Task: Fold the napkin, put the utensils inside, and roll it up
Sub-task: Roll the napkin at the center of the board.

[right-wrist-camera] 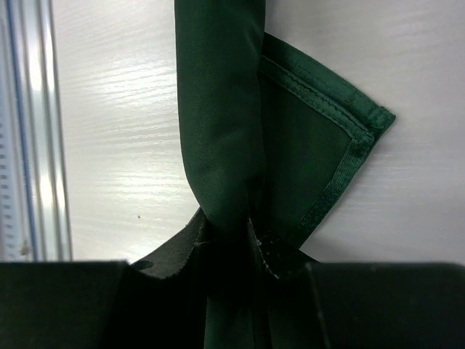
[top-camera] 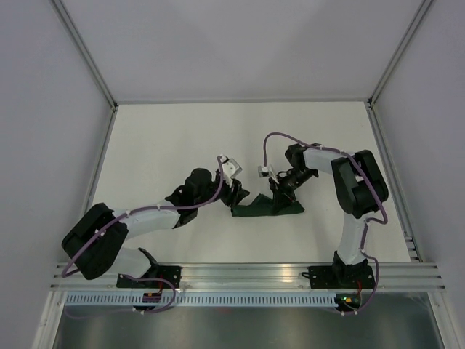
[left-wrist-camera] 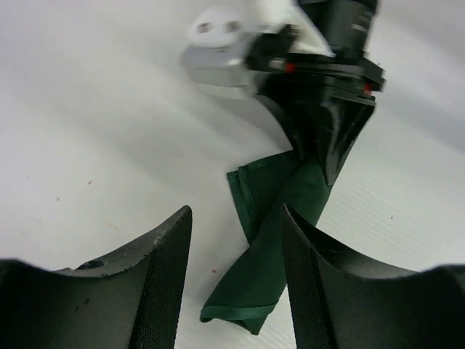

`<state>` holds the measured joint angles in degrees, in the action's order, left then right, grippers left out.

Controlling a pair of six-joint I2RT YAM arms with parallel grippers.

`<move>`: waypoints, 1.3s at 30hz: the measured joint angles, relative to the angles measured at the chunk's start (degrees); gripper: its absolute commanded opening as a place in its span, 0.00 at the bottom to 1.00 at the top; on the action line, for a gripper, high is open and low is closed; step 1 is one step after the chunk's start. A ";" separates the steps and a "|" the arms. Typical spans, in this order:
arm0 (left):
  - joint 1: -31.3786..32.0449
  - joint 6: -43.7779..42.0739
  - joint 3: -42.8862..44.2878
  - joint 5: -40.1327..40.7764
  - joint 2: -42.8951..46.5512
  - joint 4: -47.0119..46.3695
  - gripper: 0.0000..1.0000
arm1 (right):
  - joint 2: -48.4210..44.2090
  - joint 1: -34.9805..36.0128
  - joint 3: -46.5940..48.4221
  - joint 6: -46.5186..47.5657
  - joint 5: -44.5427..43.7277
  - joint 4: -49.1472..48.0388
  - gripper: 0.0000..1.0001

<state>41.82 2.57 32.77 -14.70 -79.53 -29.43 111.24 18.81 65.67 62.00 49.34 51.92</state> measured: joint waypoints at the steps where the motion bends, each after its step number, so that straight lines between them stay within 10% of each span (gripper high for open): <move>1: 1.70 -1.20 -0.28 1.33 0.11 -0.79 0.59 | 1.84 -0.33 1.88 0.26 0.76 2.27 0.22; 14: 20.35 -21.40 3.10 17.86 -9.79 -2.95 0.78 | 14.03 -1.86 11.61 0.31 3.76 19.30 0.22; 39: 26.23 -34.21 10.69 24.13 -26.36 -4.52 0.52 | 17.31 -2.97 13.90 -0.79 3.48 23.56 0.22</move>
<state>68.05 -31.64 43.46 9.43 -105.89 -33.95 128.55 15.84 79.57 61.21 52.82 75.48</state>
